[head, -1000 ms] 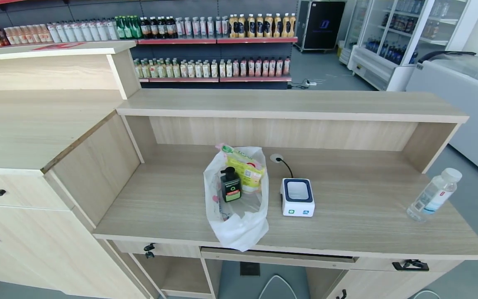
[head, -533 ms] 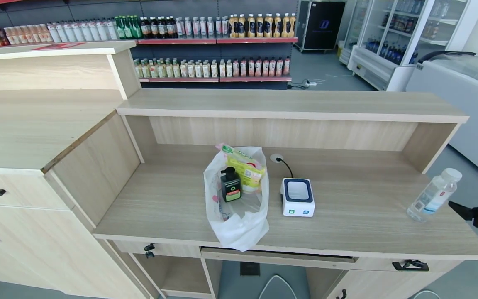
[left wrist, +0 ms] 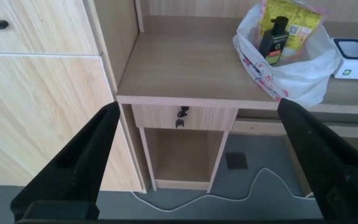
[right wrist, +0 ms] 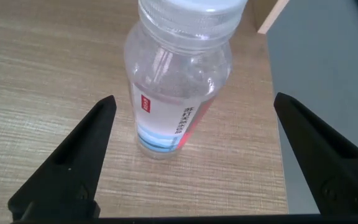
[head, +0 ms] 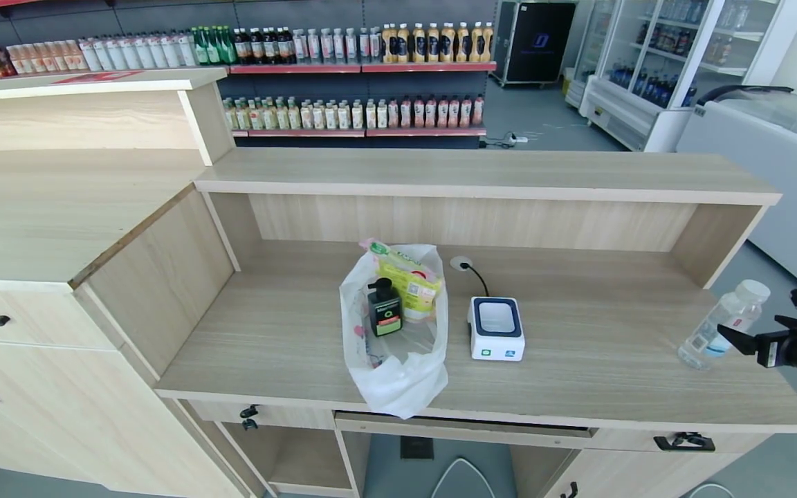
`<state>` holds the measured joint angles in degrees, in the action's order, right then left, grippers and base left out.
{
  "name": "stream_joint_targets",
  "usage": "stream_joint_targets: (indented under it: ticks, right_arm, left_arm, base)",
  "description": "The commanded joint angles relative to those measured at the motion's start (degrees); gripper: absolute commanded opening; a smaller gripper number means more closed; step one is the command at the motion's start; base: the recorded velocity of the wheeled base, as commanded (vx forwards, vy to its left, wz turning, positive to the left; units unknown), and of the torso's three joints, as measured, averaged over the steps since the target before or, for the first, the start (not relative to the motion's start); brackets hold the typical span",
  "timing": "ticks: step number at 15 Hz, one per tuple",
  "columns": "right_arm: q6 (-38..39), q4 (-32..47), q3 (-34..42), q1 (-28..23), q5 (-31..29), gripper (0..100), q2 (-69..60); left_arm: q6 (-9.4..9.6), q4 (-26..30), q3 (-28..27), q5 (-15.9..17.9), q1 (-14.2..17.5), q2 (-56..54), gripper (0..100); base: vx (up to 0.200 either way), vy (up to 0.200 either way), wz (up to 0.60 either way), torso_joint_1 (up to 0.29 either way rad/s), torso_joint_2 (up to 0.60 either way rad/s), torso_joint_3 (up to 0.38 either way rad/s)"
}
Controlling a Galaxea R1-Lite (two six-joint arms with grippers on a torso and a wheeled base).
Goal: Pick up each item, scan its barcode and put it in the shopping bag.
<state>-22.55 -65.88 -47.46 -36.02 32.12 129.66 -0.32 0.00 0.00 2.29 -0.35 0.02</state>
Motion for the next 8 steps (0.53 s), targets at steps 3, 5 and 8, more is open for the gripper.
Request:
stream_joint_targets:
  ticks: [3, 5, 8]
  right_arm:
    - [-0.1, -0.2, -3.1, 2.0, 0.0, 100, 3.8]
    - [-0.2, -0.3, -3.1, 3.4, 0.0, 100, 4.9]
    - [-0.4, -0.7, -3.3, 5.0, -0.1, 100, 5.7]
  left_arm:
    - [-0.03, 0.0, 0.0, 0.0, 0.0, 0.1, 100]
    - [-0.03, 0.0, 0.0, 0.0, 0.0, 0.1, 100]
    - [-0.03, 0.0, 0.0, 0.0, 0.0, 0.1, 100]
  base:
    - [0.000, 0.000, 0.00, 0.000, 0.00, 0.000]
    - [0.000, 0.000, 0.00, 0.000, 0.00, 0.000]
    - [0.000, 0.000, 0.00, 0.000, 0.00, 0.000]
